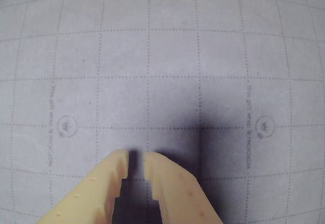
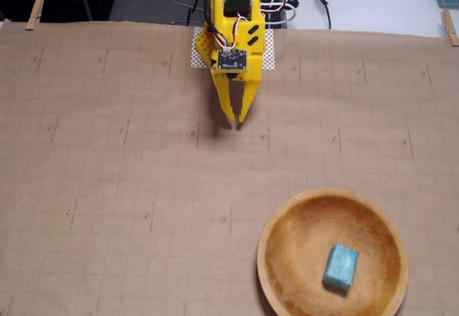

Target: Grasp a blue block and put it in the bowl.

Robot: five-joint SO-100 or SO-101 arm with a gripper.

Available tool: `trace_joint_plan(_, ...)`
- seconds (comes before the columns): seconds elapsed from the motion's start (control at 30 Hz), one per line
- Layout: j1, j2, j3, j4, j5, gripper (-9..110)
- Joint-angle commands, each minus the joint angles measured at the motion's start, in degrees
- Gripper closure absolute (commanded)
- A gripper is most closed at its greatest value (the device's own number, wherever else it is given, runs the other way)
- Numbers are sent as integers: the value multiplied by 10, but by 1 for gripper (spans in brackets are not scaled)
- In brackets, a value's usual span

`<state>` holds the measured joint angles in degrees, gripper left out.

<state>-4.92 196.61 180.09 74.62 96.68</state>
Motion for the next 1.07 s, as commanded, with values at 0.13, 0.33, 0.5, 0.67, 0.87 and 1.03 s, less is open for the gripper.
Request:
trace_joint_plan(0.13,4,5,-10,31,-7,100)
trace_joint_plan(0.33,4,3,-10,29,-6,100)
trace_joint_plan(0.5,-1,3,-9,28,-5,100)
trace_joint_plan(0.67,-3,3,-9,28,-5,100)
trace_joint_plan(0.87,-3,3,-9,28,-5,100)
trace_joint_plan(1.03,-3,3,-9,28,-5,100)
